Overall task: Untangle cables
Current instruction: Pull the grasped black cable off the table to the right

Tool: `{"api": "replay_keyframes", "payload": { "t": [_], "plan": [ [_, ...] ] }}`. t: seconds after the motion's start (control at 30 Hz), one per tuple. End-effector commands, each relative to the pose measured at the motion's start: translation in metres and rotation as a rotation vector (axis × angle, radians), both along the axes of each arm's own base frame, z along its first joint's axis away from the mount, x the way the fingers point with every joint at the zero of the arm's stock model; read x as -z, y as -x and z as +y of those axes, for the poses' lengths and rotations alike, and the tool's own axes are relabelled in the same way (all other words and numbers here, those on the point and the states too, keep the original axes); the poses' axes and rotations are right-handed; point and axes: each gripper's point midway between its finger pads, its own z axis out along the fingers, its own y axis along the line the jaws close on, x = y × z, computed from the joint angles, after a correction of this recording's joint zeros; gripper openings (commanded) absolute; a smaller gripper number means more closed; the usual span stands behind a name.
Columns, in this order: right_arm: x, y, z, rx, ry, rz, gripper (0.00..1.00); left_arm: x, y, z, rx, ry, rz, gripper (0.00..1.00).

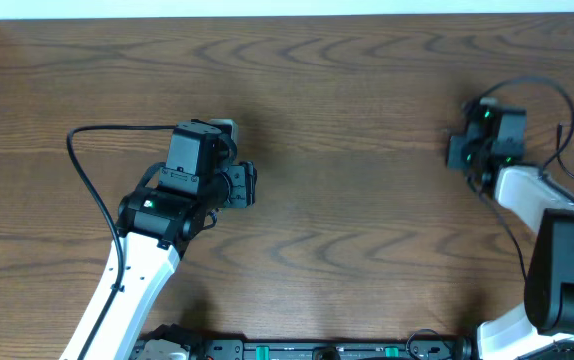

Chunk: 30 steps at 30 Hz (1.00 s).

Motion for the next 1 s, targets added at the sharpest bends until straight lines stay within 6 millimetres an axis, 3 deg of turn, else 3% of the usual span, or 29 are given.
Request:
{"api": "replay_keyframes", "payload": {
  "t": [0.0, 0.1, 0.13, 0.17, 0.2, 0.27, 0.37, 0.47, 0.6, 0.73, 0.83, 0.97],
  "plan": [
    [-0.124, -0.054, -0.027, 0.061, 0.015, -0.292, 0.01, -0.004, -0.003, 0.001, 0.005, -0.007, -0.009, 0.62],
    [-0.218, -0.083, -0.052, 0.084, -0.004, -0.495, 0.01, -0.004, -0.003, 0.001, 0.005, -0.007, -0.008, 0.62],
    [-0.241, -0.088, -0.057, 0.088, -0.015, -0.544, 0.01, -0.004, -0.003, 0.001, 0.005, -0.007, -0.008, 0.62],
    [-0.277, -0.094, -0.067, 0.098, -0.027, -0.627, 0.01, -0.004, -0.002, 0.001, 0.005, -0.007, -0.008, 0.62],
    [-0.294, -0.095, -0.073, 0.105, -0.029, -0.665, 0.01, -0.004, -0.002, 0.001, 0.005, -0.007, -0.007, 0.62],
    [-0.368, -0.096, -0.098, 0.139, -0.014, -0.824, 0.01, -0.004, -0.002, 0.001, 0.005, -0.007, -0.007, 0.62],
    [-0.407, -0.088, -0.117, 0.170, 0.019, -0.899, 0.01, -0.004, -0.002, 0.001, 0.005, -0.007, -0.007, 0.62],
    [-0.417, -0.080, -0.139, 0.228, 0.048, -0.903, 0.01, -0.004, -0.002, 0.001, 0.005, -0.007, -0.007, 0.62],
    [-0.390, -0.057, -0.199, 0.455, 0.126, -0.789, 0.01, -0.003, -0.001, 0.001, 0.005, -0.010, 0.000, 0.62],
    [-0.373, -0.033, -0.243, 0.585, 0.170, -0.721, 0.01, -0.002, 0.000, 0.002, 0.005, -0.011, 0.006, 0.62],
    [-0.381, -0.018, -0.270, 0.630, 0.110, -0.773, 0.01, -0.002, 0.000, 0.002, 0.005, -0.011, 0.006, 0.62],
    [-0.403, -0.011, -0.287, 0.620, -0.002, -0.903, 0.01, -0.002, 0.000, 0.002, 0.005, -0.011, 0.006, 0.62]
  ]
}}
